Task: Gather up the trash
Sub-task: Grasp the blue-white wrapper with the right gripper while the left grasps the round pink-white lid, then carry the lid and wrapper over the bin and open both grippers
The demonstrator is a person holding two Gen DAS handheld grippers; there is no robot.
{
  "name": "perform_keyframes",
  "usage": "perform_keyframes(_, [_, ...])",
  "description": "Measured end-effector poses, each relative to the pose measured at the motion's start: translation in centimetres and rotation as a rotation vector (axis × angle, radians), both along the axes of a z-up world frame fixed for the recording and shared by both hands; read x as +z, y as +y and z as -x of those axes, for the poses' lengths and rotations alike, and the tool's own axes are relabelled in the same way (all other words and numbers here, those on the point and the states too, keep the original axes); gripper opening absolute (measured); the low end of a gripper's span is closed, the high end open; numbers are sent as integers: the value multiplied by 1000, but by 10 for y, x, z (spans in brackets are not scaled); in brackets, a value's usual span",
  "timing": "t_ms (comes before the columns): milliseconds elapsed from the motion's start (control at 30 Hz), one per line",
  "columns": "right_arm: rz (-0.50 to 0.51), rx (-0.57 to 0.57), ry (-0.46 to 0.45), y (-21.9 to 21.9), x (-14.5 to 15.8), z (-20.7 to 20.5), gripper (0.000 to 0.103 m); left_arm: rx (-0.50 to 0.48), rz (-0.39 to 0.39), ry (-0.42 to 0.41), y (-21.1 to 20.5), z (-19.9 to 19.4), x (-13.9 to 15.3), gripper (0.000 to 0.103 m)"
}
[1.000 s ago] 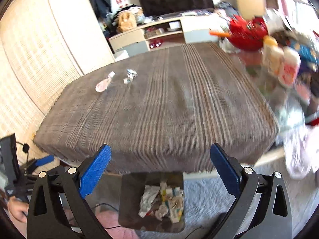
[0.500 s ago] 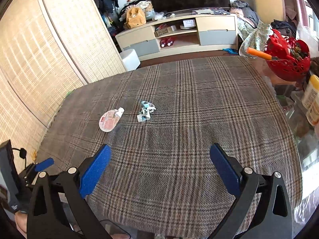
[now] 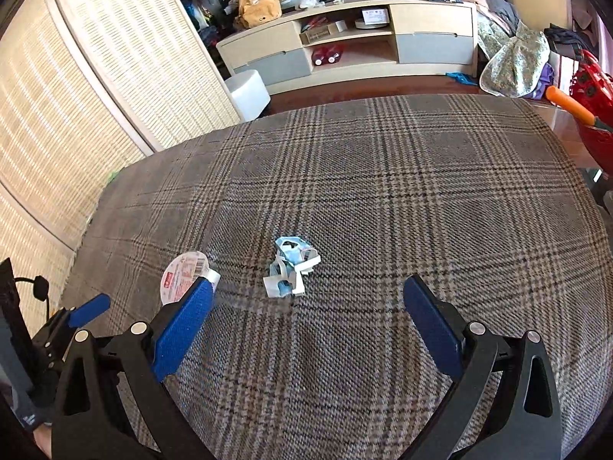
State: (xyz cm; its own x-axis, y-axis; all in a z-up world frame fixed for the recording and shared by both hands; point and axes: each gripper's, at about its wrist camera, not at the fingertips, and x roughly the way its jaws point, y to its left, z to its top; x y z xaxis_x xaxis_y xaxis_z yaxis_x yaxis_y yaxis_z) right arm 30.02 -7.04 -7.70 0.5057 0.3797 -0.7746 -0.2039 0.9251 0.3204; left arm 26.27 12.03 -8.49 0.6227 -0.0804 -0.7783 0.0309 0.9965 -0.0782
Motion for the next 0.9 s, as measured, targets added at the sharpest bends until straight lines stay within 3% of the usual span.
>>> perform_keyframes(133, [2,20,30,8,-13,-13,76,-17,-4,9,0,-19,-7,95])
perform_keyframes(267, [-3,31,63,14,-27,-23,60,-28,1,18,-3,-30,-14,94])
perform_keyframes(433, [-9,59,85,19,-38,-29,21,-47,7,38,-10,-43,-24,84])
perform_keyframes(567, [-3,87,45,12,-30,-23,16,-68,6,50,-16,-50,-31,76])
perform_keyframes(700, [15,76,13,-2,-22,-22,15,-99,19,70,-25,-55,-38,58])
perform_keyframes(767, [23,73,5,-9,-20,-19,15,-103,17,64,-28,-53,-40,57])
perform_keyframes(833, [40,73,0,-13,-19,-16,15,-110,27,61,-29,-50,-40,37])
perform_keyframes(900, [47,73,5,-16,-20,-12,15,-111,25,55,-29,-47,-38,30])
